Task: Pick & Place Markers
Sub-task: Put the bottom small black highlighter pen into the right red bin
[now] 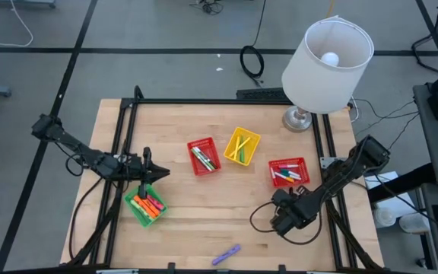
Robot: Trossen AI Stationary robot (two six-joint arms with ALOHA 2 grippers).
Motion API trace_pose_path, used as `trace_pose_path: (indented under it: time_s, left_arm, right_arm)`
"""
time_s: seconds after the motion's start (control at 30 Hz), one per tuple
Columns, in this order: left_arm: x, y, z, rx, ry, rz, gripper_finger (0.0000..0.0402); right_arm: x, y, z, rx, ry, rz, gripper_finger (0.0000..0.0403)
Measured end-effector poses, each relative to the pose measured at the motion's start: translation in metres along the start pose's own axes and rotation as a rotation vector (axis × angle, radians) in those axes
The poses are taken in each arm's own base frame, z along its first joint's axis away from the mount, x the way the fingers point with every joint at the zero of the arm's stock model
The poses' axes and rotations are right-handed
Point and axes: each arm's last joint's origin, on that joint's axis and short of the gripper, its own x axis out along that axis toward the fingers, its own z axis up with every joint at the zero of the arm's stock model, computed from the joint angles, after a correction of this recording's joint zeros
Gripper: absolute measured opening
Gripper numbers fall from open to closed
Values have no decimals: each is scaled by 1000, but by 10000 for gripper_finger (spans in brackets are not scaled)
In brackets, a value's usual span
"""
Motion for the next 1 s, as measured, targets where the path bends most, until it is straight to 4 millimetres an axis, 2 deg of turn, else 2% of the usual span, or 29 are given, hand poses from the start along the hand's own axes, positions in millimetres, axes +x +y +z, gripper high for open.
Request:
trace_pose_path:
  time_s: [0.4, 0.5, 0.7, 0.9, 1.0]
  left_arm:
    - [0, 0, 0, -1, -1, 0, 47]
    - [0, 0, 0, -1, -1, 0, 47]
    - [0, 0, 0, -1, 0, 0, 47]
    - [0, 0, 0, -1, -1, 0, 47]
    - [0, 0, 0, -1, 0, 0, 47]
  right_arm:
    - [28, -1, -4, -68, 12, 130, 140]
    - [28, -1, -4, -87, 15, 137, 114]
    - [29, 2, -4, -132, 11, 161, 21]
    - [12, 16, 0, -216, -11, 208, 29]
    - [-14, 28, 6, -298, -73, 282, 21]
